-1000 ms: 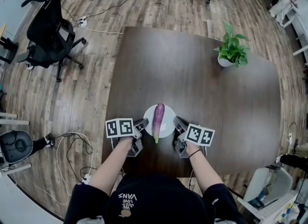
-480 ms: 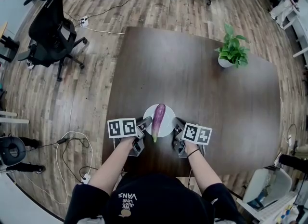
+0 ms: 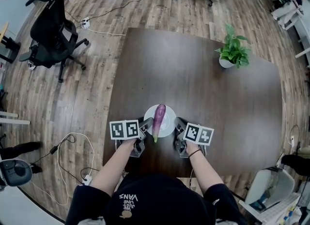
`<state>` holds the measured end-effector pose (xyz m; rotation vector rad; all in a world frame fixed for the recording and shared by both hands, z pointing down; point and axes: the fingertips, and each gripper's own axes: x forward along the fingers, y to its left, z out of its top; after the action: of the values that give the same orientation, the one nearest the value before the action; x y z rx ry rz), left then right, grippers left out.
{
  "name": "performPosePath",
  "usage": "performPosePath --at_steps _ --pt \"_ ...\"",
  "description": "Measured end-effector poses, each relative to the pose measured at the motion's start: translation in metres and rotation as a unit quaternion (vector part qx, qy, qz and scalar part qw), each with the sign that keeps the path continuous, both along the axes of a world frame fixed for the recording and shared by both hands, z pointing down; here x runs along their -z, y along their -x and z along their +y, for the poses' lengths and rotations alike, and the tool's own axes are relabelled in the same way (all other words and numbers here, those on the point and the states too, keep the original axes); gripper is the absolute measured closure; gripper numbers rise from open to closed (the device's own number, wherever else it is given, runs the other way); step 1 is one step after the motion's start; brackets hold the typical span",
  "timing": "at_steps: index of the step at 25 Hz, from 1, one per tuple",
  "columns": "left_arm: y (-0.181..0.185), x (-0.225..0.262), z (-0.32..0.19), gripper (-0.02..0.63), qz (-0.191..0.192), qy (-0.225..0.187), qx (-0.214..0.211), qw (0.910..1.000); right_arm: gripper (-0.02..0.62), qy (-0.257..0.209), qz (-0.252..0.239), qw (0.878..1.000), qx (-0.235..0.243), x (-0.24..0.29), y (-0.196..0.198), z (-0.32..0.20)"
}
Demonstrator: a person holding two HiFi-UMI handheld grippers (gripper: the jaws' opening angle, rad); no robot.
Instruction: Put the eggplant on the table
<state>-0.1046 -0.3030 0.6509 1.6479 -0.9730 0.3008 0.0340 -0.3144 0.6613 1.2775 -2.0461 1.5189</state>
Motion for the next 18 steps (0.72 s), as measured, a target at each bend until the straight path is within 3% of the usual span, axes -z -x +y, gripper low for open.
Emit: performPosePath --at_steps 9,18 --pt "0.010 0.001 0.004 0.390 -0.021 -0.002 0.004 0.9998 0.563 -0.009 0.003 1.000 0.002 0.007 0.000 0.003" --pt "0.013 0.032 0.005 0.391 -0.037 -0.056 0.011 0.9977 0.563 -0.063 0.014 0.998 0.027 0.039 0.007 0.005"
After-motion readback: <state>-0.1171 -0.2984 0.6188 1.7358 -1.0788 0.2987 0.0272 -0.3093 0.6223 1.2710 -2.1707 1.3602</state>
